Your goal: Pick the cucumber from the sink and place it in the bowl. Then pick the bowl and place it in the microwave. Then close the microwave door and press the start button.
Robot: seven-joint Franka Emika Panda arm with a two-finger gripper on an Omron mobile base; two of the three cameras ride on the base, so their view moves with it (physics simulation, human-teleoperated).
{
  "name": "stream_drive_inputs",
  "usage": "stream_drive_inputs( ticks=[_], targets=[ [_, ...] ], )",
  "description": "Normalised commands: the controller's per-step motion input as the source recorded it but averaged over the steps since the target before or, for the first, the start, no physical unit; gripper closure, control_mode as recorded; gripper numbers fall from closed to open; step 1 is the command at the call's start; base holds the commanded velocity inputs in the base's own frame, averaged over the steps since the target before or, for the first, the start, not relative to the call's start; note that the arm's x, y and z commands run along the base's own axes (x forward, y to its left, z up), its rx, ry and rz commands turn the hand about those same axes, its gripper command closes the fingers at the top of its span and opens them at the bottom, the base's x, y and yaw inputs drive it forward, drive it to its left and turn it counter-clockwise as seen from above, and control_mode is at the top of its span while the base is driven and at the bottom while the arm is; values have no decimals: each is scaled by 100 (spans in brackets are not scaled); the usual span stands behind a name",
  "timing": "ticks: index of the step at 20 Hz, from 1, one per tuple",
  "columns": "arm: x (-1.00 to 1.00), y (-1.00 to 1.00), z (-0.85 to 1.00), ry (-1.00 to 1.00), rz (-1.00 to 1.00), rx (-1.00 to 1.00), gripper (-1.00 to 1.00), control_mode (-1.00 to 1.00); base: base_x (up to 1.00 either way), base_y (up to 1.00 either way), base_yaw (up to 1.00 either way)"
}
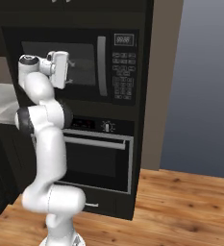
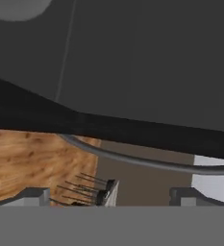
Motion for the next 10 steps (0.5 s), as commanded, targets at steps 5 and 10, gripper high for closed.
stream_drive_inputs(
  ticks=[5,10],
  targets=[
    [-65,-27,5,0,0,9,-100,-100,0,0,0],
    [-100,-25,0,0,12,13,-100,-100,0,0,0]
  ],
)
